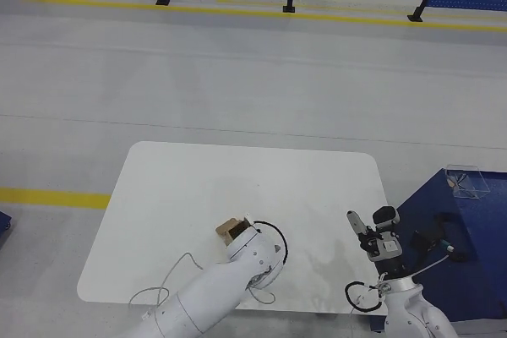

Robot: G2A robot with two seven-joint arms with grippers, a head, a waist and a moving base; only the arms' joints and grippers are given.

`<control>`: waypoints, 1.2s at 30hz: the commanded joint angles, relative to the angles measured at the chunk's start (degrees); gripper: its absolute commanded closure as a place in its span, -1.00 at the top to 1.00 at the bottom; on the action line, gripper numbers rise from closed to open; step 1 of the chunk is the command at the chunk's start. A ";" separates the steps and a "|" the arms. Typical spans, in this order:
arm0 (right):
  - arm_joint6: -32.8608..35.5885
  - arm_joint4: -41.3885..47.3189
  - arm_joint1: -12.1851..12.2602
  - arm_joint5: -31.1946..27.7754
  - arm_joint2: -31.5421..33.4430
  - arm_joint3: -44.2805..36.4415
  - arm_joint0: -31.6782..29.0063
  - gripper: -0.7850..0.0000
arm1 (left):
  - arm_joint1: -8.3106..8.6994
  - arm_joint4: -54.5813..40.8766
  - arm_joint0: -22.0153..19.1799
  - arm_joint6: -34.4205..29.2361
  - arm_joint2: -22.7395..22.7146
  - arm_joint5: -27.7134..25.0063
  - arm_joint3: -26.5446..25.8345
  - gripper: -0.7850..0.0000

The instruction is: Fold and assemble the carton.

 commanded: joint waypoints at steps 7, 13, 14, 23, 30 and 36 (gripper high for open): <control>0.00 0.00 0.00 0.00 0.00 0.00 0.00 1.00 | 8.86 23.49 20.31 -27.75 -16.02 30.40 -27.18 1.00; 0.00 0.00 0.00 0.00 0.00 0.00 0.00 1.00 | 12.67 34.89 29.49 -57.12 -27.04 35.31 -25.89 1.00; 0.00 0.00 0.00 0.00 0.00 0.00 0.00 1.00 | 12.67 34.89 29.49 -57.12 -27.04 35.31 -25.89 1.00; 0.00 0.00 0.00 0.00 0.00 0.00 0.00 1.00 | 12.67 34.89 29.49 -57.12 -27.04 35.31 -25.89 1.00; 14.09 -6.72 -0.22 5.72 -6.26 2.73 8.82 1.00 | 13.99 53.42 29.52 -57.44 -26.47 38.14 -28.85 1.00; 30.85 -16.93 -2.11 13.00 -21.22 13.72 26.92 1.00 | 15.88 75.64 28.47 -54.68 -23.26 60.37 -31.95 1.00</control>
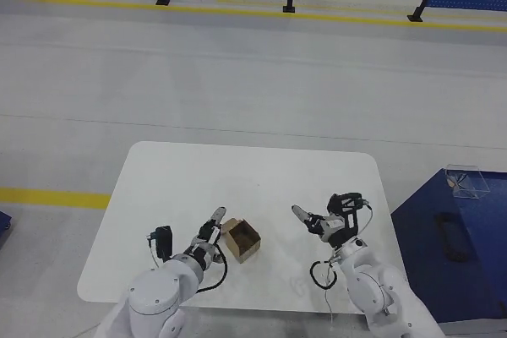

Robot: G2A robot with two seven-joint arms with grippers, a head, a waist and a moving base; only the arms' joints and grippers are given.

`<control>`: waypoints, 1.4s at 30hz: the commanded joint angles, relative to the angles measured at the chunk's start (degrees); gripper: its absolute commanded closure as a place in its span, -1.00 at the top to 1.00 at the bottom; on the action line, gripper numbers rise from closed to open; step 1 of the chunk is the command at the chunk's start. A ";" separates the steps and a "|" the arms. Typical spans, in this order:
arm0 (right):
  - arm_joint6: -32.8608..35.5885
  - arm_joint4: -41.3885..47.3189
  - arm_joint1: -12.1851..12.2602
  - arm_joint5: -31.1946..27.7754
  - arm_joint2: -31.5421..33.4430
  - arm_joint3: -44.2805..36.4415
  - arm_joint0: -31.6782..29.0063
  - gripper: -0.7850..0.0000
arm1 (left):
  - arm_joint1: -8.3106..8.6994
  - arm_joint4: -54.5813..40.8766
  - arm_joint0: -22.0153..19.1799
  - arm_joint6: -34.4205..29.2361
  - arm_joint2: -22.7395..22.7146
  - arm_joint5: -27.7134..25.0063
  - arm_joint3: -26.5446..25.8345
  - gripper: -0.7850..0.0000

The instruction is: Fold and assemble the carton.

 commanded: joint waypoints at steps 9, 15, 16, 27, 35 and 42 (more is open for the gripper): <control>8.20 -9.42 -4.31 3.50 -18.40 18.04 17.22 1.00 | 0.44 11.12 -7.94 -2.12 11.27 4.90 19.14 1.00; 9.53 -9.27 -5.82 2.76 -21.84 22.33 18.97 1.00 | -0.52 8.66 -13.44 -2.05 16.85 4.90 26.10 1.00; 9.71 -9.21 -5.99 2.58 -22.12 22.80 19.12 1.00 | -0.63 8.40 -14.20 -1.78 17.76 4.90 27.25 1.00; 9.15 -9.61 -7.33 3.86 -22.48 25.40 19.96 1.00 | -0.77 0.98 -18.80 2.20 22.71 4.90 30.15 1.00; 6.01 -10.88 -6.84 4.01 -18.37 22.98 18.45 1.00 | 1.15 -2.78 -16.83 5.91 22.78 4.90 19.87 1.00; 5.06 -8.13 -5.83 2.70 -12.16 19.21 15.03 1.00 | 1.69 -5.21 -10.68 12.99 13.25 0.73 9.25 1.00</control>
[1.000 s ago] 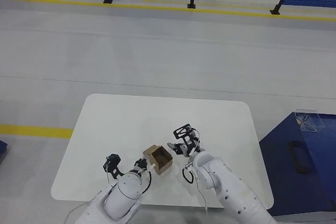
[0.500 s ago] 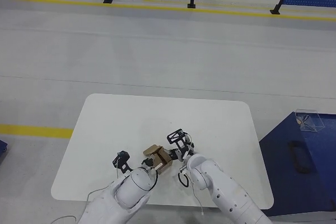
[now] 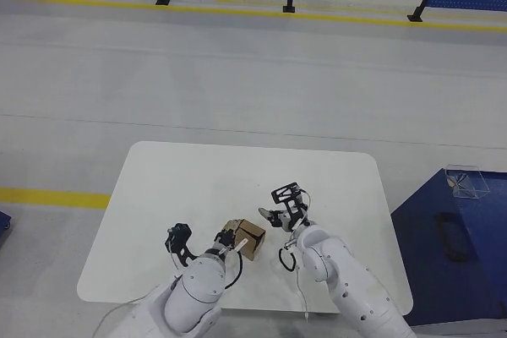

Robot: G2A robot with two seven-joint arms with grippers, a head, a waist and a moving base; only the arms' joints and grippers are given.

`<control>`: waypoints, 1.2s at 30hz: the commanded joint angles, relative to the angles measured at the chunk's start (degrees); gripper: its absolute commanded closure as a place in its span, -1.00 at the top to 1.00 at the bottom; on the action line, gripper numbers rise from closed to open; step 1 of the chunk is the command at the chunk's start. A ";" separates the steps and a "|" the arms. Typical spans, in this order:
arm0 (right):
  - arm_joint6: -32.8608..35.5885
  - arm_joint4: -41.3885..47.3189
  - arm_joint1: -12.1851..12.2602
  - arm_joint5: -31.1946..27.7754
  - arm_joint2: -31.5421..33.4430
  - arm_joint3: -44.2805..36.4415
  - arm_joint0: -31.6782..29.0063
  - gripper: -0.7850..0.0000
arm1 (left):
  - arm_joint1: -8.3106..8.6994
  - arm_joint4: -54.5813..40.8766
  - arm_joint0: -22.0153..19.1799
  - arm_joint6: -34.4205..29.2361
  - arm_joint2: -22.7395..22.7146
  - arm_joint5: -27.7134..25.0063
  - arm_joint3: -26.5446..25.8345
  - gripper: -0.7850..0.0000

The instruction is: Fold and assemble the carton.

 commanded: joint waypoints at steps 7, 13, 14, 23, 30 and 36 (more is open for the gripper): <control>0.27 5.35 -0.15 -1.68 1.85 0.09 -1.03 1.00 | 0.28 0.79 3.23 -3.60 -3.90 -9.67 -0.75 1.00; -0.50 6.03 -0.12 -3.99 2.06 -0.13 -1.44 1.00 | 0.05 -3.08 4.08 -6.01 -5.07 -12.31 -0.55 1.00; -1.56 4.69 -0.11 -3.60 2.03 -0.24 -1.58 1.00 | -0.03 -4.35 4.22 -7.24 -5.88 -13.51 -0.09 1.00; -7.93 -0.07 -1.16 -1.75 -1.77 1.60 -2.89 1.00 | -1.75 -6.24 8.54 -8.73 -6.36 -40.21 11.85 1.00; -9.52 -4.05 -2.36 2.01 -4.70 4.76 -1.62 1.00 | -3.90 -9.25 5.69 -8.83 -4.81 -49.18 22.29 1.00; -9.53 -5.62 -3.28 3.47 -6.26 6.51 -0.71 1.00 | -5.87 -11.98 2.22 -7.56 -3.65 -51.80 28.81 1.00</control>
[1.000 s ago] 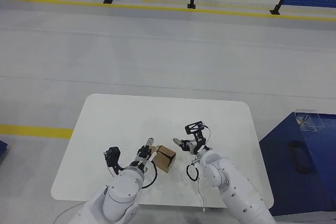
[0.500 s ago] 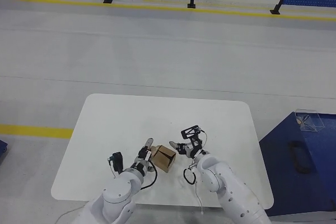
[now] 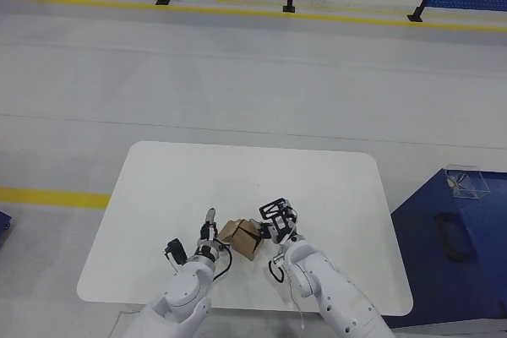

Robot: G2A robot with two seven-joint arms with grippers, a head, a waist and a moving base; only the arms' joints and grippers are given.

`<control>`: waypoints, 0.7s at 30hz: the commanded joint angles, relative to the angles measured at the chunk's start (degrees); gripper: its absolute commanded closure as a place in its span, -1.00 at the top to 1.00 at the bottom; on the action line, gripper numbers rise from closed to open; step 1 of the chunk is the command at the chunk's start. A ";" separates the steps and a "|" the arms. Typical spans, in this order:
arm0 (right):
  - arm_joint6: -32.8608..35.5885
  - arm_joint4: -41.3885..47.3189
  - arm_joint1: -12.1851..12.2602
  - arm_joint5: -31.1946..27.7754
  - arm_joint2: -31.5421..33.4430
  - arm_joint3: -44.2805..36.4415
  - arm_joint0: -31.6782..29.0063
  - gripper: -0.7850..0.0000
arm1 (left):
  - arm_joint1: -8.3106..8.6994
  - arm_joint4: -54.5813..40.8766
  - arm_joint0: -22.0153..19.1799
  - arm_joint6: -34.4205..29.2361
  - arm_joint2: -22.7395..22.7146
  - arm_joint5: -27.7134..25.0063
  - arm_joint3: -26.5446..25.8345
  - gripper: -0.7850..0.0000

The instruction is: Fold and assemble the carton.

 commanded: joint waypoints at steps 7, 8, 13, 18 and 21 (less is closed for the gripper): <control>0.07 -1.16 -0.77 -0.13 -0.65 1.57 0.62 1.00 | -1.94 -1.22 -3.75 -0.85 0.70 -1.01 7.16 1.00; -0.01 -1.32 -0.84 -0.11 -0.64 1.58 0.59 1.00 | -2.15 -1.19 -4.03 -0.98 0.76 -1.30 7.80 1.00; -0.21 -2.88 -1.04 -0.56 -0.64 1.59 0.27 1.00 | -2.94 -0.40 -4.84 -1.88 0.35 -4.20 10.00 1.00; -0.20 -3.72 -1.25 -0.88 -0.44 1.57 -0.05 1.00 | -3.28 1.76 -4.45 -2.67 -0.92 -8.17 10.99 1.00; -0.10 -4.17 -1.40 -1.10 -0.38 1.60 -0.17 1.00 | -3.37 2.89 -4.08 -3.76 -1.89 -10.28 10.73 1.00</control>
